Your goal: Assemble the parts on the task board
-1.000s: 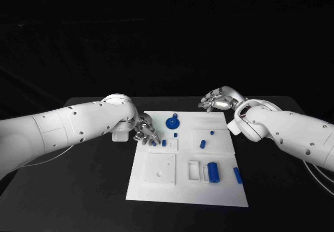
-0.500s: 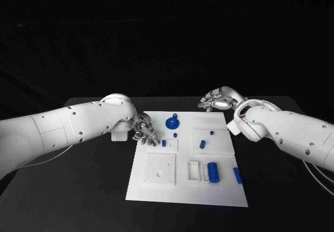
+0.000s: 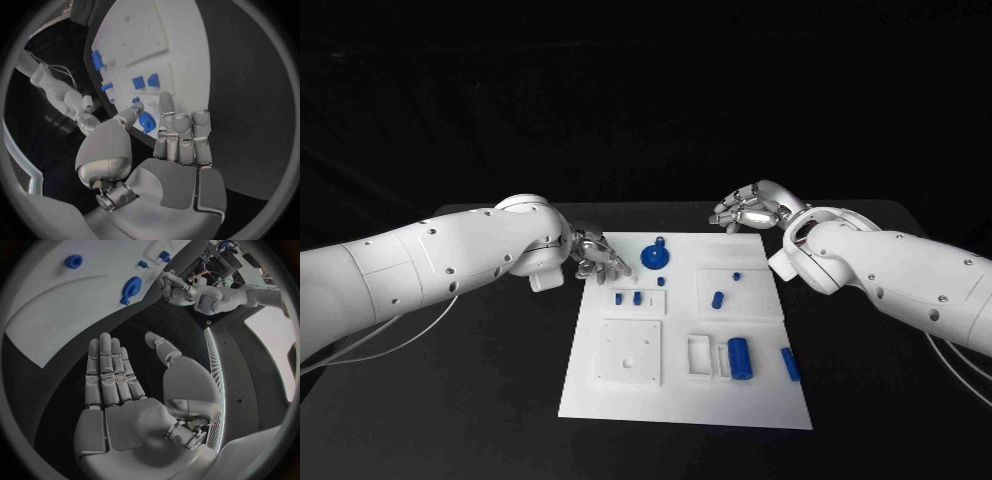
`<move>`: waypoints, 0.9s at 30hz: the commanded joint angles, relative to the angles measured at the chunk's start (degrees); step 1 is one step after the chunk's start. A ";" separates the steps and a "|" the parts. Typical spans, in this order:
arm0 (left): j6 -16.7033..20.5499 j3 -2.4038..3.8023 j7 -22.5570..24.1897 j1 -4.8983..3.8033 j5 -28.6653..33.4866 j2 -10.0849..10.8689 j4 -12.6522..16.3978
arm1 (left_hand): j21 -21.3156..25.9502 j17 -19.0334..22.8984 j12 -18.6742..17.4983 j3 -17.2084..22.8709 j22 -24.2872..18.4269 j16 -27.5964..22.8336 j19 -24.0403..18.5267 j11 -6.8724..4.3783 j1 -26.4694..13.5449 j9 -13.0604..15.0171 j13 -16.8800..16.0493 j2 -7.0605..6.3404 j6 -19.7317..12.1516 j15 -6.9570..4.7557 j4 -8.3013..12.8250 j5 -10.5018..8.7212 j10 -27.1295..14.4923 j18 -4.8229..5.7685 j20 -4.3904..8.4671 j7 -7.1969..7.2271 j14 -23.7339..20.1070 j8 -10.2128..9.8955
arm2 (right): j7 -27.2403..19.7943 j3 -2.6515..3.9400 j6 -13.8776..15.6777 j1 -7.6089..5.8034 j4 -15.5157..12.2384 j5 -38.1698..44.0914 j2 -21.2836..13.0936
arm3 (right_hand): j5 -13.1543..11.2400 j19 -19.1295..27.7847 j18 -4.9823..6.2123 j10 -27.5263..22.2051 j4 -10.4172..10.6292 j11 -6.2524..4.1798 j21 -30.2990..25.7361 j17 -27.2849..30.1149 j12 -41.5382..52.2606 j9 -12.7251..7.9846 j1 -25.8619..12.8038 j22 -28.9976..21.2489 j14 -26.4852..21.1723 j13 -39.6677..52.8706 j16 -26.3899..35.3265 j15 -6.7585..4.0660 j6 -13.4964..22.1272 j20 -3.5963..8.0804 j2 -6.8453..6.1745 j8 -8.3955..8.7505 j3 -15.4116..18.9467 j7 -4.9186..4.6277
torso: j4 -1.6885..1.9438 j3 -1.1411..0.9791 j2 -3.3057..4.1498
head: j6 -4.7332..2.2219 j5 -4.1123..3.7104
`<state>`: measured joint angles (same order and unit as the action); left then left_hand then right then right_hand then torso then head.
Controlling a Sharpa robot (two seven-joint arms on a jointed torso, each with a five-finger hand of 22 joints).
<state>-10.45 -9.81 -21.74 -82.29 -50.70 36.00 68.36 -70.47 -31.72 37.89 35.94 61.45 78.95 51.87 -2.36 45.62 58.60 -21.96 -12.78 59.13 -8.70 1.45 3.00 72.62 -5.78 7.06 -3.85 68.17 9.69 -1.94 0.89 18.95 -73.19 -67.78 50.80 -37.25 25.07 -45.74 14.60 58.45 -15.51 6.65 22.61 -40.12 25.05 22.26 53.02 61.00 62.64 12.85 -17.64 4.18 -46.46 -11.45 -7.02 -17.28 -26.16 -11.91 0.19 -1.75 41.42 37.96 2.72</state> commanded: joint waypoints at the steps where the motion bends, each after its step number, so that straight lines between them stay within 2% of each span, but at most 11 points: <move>1: 9.26 0.26 5.17 -0.05 7.07 0.49 0.47 | 0.49 0.37 -0.85 0.05 -0.22 -0.78 -0.64 0.72 0.78 -0.78 0.33 -0.35 -1.97 0.82 0.34 -0.21 -1.73 -0.41 6.69 -0.88 -0.51 -0.87 | -0.51 0.02 -0.58 0.03 0.05 0.08 -0.06 | 0.09 0.54 0.40 -0.40 0.08 0.00 -0.36 -0.10 0.26 -0.09 -0.58 0.05 -0.04 -0.07 0.36 0.16 0.46 0.02 -0.01 -0.24 0.43 0.12 | 0.03 0.00 0.00 | -0.16 -0.23; 7: 15.43 0.29 14.94 -0.02 7.95 1.16 2.52 | 3.74 2.39 -3.61 0.40 -1.52 -5.33 -4.44 3.25 3.48 -3.45 1.83 -0.99 -5.69 3.34 1.93 -0.14 -6.94 0.16 3.93 -3.15 -4.62 -2.05 | -0.57 0.02 -0.57 0.10 0.21 0.07 -0.02 | 0.11 0.54 0.40 -0.40 0.10 0.00 -0.36 -0.11 0.27 -0.09 -0.61 0.05 -0.04 -0.07 0.37 0.16 0.46 0.02 -0.01 -0.24 0.44 0.12 | 0.12 -0.01 -0.01 | -0.47 -0.53; 9: 16.29 0.26 19.45 0.01 7.65 1.20 3.27 | 4.98 3.18 -5.18 1.55 -1.91 -7.17 -6.18 4.25 7.46 -4.50 2.69 -0.30 -6.97 4.38 4.70 -0.01 -9.80 0.48 3.05 -4.08 -6.56 -2.48 | -0.59 0.02 -0.58 0.16 0.27 0.07 0.00 | 0.11 0.54 0.40 -0.40 0.10 0.00 -0.36 -0.11 0.27 -0.09 -0.61 0.06 -0.04 -0.07 0.37 0.16 0.46 0.02 -0.01 -0.25 0.44 0.12 | 0.10 -0.01 0.00 | -0.63 -0.68; 11: 17.32 0.24 23.45 0.52 3.74 1.45 4.67 | 5.92 3.75 -5.79 2.19 -2.14 -8.57 -7.64 5.15 12.78 -6.20 3.47 1.18 -7.03 5.24 8.95 2.28 -10.96 1.10 1.89 -4.59 -7.80 -1.94 | -0.59 0.02 -0.62 0.21 0.41 0.06 0.03 | 0.12 0.54 0.40 -0.40 0.10 0.00 -0.36 -0.11 0.27 -0.09 -0.62 0.06 -0.03 -0.08 0.37 0.16 0.46 0.02 0.00 -0.25 0.44 0.12 | 0.08 0.01 0.01 | -0.83 -0.71; 12: 17.52 0.24 24.22 0.63 2.56 1.49 4.88 | 6.03 3.81 -5.85 2.12 -2.16 -8.74 -7.80 5.32 13.68 -6.66 3.64 1.42 -6.98 5.30 9.77 3.05 -11.09 1.22 1.74 -4.62 -7.94 -1.72 | -0.58 0.02 -0.61 0.21 0.43 0.06 0.02 | 0.12 0.54 0.40 -0.40 0.10 0.00 -0.36 -0.11 0.27 -0.09 -0.62 0.06 -0.03 -0.08 0.37 0.16 0.46 0.02 0.00 -0.25 0.44 0.12 | 0.07 0.00 0.01 | -0.92 -0.71; 13: 18.58 0.24 26.10 0.99 -1.30 1.44 5.54 | 6.13 3.64 -6.11 3.66 -1.99 -8.70 -8.45 5.80 18.42 -7.72 4.10 2.77 -6.96 5.49 13.50 12.65 -11.72 1.44 1.33 -4.66 -8.51 -1.21 | -0.57 0.02 -0.60 0.22 0.50 0.06 -0.03 | 0.12 0.53 0.40 -0.40 0.11 0.00 -0.36 -0.12 0.27 -0.10 -0.62 0.06 -0.03 -0.08 0.38 0.16 0.46 0.02 0.00 -0.25 0.44 0.12 | 0.07 0.03 0.01 | -1.04 -0.76; 15: 20.47 0.23 28.20 1.30 -4.07 1.21 6.01 | 6.05 3.51 -6.10 3.21 -1.85 -8.59 -8.62 5.61 19.24 -8.34 4.31 3.26 -6.92 5.83 14.56 13.57 -11.86 1.55 1.27 -4.65 -8.82 -0.86 | -0.62 0.02 -0.56 0.22 0.73 0.05 0.03 | 0.12 0.53 0.40 -0.40 0.11 0.00 -0.36 -0.12 0.28 -0.10 -0.63 0.06 -0.03 -0.08 0.38 0.16 0.46 0.02 0.01 -0.25 0.44 0.12 | 0.09 0.05 0.01 | -1.21 -0.88; 16: 21.03 0.21 29.29 1.36 -5.34 0.97 5.99 | 6.13 3.46 -6.60 3.48 -1.74 -8.66 -9.05 6.01 21.58 -8.86 4.75 3.29 -5.85 5.92 14.95 13.25 -12.67 1.55 1.23 -3.76 -9.32 -0.20 | -0.65 0.02 -0.52 0.22 0.83 0.05 0.06 | 0.13 0.53 0.40 -0.40 0.11 0.00 -0.36 -0.12 0.28 -0.10 -0.62 0.06 -0.03 -0.08 0.38 0.16 0.46 0.02 0.01 -0.25 0.44 0.13 | 0.09 0.05 0.00 | -1.27 -0.90; 21: 23.70 -0.13 31.45 1.54 -16.26 0.03 5.47 | 5.48 2.87 -8.73 2.98 -1.25 -7.52 -8.46 6.51 25.11 -11.08 6.52 3.28 -5.06 6.53 15.16 10.69 -13.77 1.18 0.89 -3.77 -8.37 -0.37 | -0.62 0.02 -0.68 0.22 1.02 0.05 0.08 | 0.16 0.53 0.40 -0.40 0.10 -0.01 -0.37 -0.13 0.28 -0.10 -0.60 0.06 -0.03 -0.09 0.38 0.15 0.47 0.03 0.04 -0.25 0.42 0.13 | 0.04 0.00 0.00 | -1.60 -0.98; 23: 24.13 -0.21 31.71 1.76 -19.31 -0.52 5.10 | 5.45 2.84 -10.17 2.34 -1.23 -7.46 -8.11 6.97 24.84 -12.16 7.54 2.82 -5.29 6.90 15.02 6.52 -14.26 0.84 0.48 -3.44 -8.25 -0.74 | -0.62 0.02 -0.66 0.22 1.21 0.05 0.17 | 0.18 0.53 0.40 -0.40 0.09 -0.01 -0.37 -0.13 0.29 -0.10 -0.58 0.06 -0.02 -0.09 0.39 0.15 0.47 0.03 0.04 -0.25 0.42 0.13 | 0.05 -0.04 0.00 | -1.83 -0.99; 27: 24.25 -0.69 31.30 2.30 -23.07 -1.86 4.14 | 5.46 2.84 -12.55 2.23 -1.25 -7.35 -7.60 7.46 24.62 -13.65 9.11 2.49 -5.11 7.39 14.90 6.11 -14.70 0.35 -0.01 -3.45 -7.82 -1.28 | -0.65 0.02 -0.65 0.22 1.26 0.05 0.29 | 0.20 0.52 0.40 -0.40 0.07 -0.01 -0.37 -0.14 0.29 -0.11 -0.57 0.06 -0.02 -0.10 0.39 0.15 0.47 0.04 0.05 -0.25 0.41 0.13 | 0.03 -0.03 0.02 | -1.97 -0.98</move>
<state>11.42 -10.46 7.04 -80.17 -66.10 34.53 72.71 -64.91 -28.84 25.51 38.36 60.21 71.44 43.94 5.00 70.32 45.07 -12.98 -9.89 53.87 -1.56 16.36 9.26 58.10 -4.48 4.61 -7.47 60.23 8.61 -1.98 0.89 18.92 -72.98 -66.51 50.79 -37.04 25.07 -45.74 14.59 58.45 -15.35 6.65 22.61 -40.17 25.05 22.21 53.02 60.98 62.64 12.80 -17.64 4.18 -46.29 -11.44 -7.01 -17.28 -26.00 -11.68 0.26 -1.75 41.42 36.12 1.73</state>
